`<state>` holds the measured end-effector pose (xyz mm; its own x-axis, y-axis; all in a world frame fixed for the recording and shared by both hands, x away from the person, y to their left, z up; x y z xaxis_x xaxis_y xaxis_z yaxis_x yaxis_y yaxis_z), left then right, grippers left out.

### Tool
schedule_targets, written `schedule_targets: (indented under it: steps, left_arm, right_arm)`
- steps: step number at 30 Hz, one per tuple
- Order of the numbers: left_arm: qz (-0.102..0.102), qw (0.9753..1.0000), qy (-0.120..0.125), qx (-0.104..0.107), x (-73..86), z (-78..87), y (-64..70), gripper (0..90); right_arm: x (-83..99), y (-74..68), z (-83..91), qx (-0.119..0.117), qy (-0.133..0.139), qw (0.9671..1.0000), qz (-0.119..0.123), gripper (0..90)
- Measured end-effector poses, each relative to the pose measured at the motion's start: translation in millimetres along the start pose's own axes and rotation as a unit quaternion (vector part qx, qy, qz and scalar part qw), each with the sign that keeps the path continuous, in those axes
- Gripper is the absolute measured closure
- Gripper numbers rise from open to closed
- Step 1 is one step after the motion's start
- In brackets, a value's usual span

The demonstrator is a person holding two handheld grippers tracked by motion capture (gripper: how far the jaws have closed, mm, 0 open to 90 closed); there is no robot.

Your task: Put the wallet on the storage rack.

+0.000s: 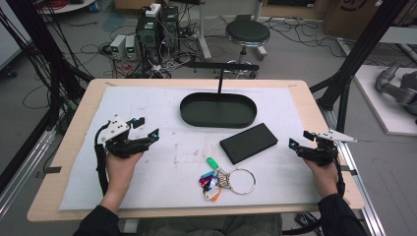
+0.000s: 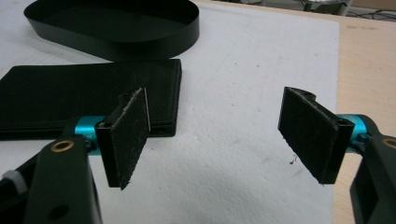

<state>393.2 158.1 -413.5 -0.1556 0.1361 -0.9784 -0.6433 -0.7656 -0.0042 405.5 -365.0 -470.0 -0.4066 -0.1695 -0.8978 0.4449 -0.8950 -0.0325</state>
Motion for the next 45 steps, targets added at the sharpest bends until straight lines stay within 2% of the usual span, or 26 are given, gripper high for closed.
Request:
schedule_targets:
  steps: [7,15,21,25,45]
  left_arm:
    - [0.015,0.9998,-0.012,-0.002,4.9,0.3,-3.3,28.1]
    - [0.022,0.9996,-0.020,0.001,7.1,-3.2,-0.6,28.1]
    - [0.039,0.9988,-0.026,0.013,8.2,-6.2,4.2,28.1]
    - [0.034,0.9989,-0.030,0.014,8.3,-8.4,7.2,28.1]
    - [0.045,0.9975,-0.047,0.027,9.2,-16.2,17.5,28.1]
  right_arm:
    - [3.0,8.5,-2.3,0.008,-0.006,0.9998,-0.016,25.1]
    - [4.4,9.9,-4.7,0.008,-0.009,0.9998,-0.015,25.1]
    - [4.2,9.6,-4.2,0.011,-0.010,0.9998,-0.014,25.1]
    - [3.8,10.1,-4.0,0.013,-0.009,0.9998,-0.013,25.2]
    - [3.3,11.1,-4.5,0.013,-0.006,0.9998,-0.016,25.1]
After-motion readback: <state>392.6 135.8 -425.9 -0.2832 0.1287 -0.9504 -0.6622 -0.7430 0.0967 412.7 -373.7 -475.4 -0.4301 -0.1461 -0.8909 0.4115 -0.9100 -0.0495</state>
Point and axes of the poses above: each handheld gripper's, and its own axes: z roughly backward along the jaws, x roughly out of its underside, y roughly to its right, the point moved 8 cm from there along -z, roughly forward along the jaws, and after that the axes turned 1 degree about x, right-handed, at the moved point
